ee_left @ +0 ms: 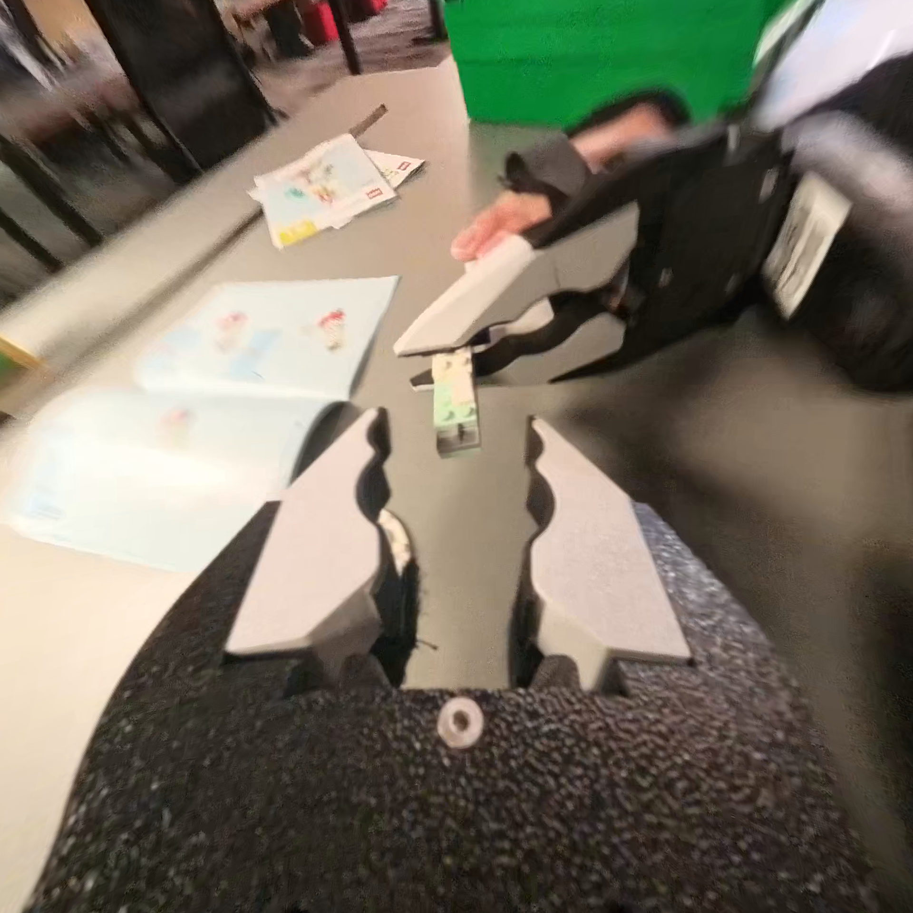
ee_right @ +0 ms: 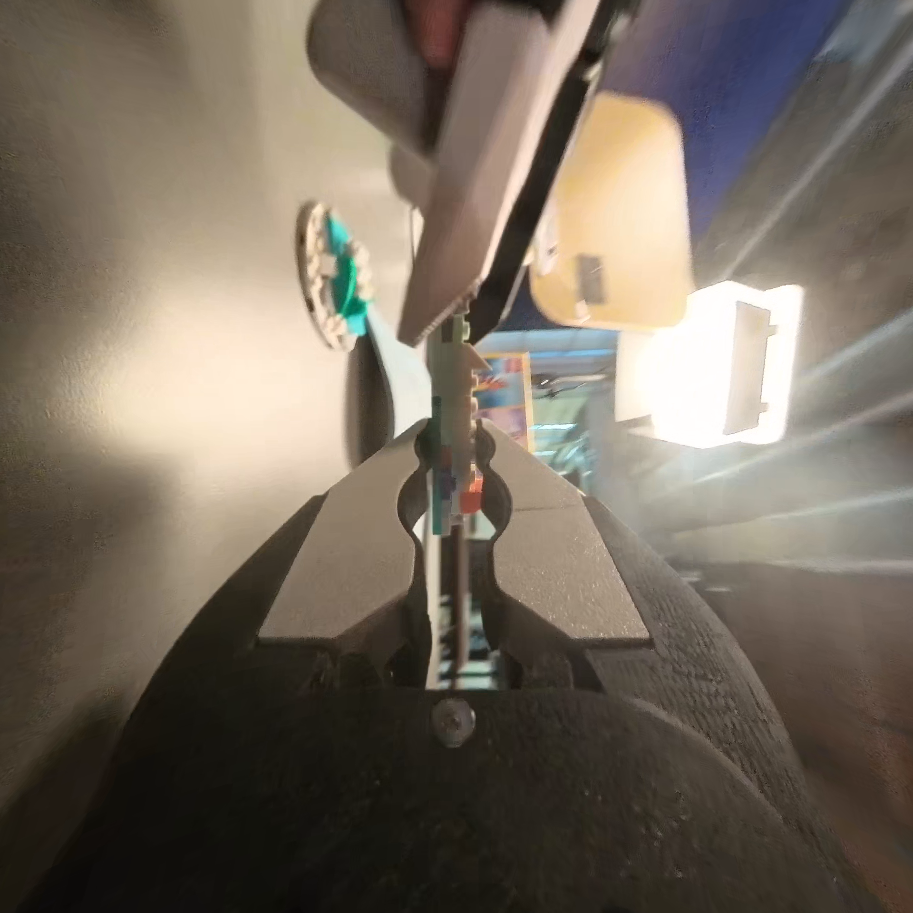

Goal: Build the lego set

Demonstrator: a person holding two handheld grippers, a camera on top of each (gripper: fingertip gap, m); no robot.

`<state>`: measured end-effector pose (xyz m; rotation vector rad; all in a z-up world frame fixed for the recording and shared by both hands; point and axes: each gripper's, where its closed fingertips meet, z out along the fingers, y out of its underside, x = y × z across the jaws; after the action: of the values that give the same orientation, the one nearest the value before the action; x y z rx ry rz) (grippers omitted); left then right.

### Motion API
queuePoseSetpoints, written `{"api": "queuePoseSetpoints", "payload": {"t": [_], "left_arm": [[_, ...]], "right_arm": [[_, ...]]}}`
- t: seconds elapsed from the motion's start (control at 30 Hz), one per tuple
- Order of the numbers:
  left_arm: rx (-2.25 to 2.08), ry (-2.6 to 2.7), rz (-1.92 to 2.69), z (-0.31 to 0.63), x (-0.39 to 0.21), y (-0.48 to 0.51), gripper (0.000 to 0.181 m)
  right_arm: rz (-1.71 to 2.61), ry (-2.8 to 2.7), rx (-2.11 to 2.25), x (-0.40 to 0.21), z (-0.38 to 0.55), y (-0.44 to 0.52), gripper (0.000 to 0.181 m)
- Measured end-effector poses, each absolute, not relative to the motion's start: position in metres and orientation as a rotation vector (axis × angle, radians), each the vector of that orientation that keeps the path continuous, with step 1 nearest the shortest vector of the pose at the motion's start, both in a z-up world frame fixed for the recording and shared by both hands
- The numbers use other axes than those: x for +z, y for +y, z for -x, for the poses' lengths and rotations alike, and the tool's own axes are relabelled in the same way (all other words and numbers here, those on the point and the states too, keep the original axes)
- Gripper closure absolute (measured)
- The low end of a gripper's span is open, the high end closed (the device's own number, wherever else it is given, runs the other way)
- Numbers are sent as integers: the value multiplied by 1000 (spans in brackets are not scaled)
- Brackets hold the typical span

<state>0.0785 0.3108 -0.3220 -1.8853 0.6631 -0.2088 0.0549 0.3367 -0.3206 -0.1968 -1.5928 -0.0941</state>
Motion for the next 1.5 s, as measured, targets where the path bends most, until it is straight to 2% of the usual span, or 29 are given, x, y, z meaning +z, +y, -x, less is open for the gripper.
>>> {"api": "queuePoseSetpoints", "payload": {"t": [0.1, 0.2, 0.33, 0.4, 0.53, 0.77, 0.93, 1.07, 1.3, 1.5], "left_arm": [[-419, 579, 1922, -84, -320, 306, 148], [-435, 581, 1916, -84, -322, 305, 162], [-302, 620, 1895, -82, -323, 305, 166], [-331, 618, 1917, -85, -327, 303, 166], [-344, 604, 2030, -77, -346, 298, 166], [-282, 677, 2194, -77, -375, 293, 166], [-441, 680, 2216, -85, -376, 284, 165], [-463, 601, 2113, -78, -349, 282, 130], [-372, 573, 1899, -36, -275, 229, 128], [-149, 333, 1786, 60, -217, 158, 130]], "right_arm": [[148, -1557, -98, -315, -56, 329, 167], [133, -1554, -93, -315, -56, 325, 167], [125, -1555, -32, -314, -59, 319, 166], [112, -1563, 33, -314, -67, 314, 153], [39, -1607, 47, -321, -95, 314, 137], [345, -1428, -10, -290, -117, 384, 139], [506, -1401, -23, -293, -124, 419, 145], [643, -1388, -15, -299, -130, 443, 148], [774, -1418, -133, -316, -135, 470, 148], [893, -1375, -345, -321, -155, 505, 148]]}}
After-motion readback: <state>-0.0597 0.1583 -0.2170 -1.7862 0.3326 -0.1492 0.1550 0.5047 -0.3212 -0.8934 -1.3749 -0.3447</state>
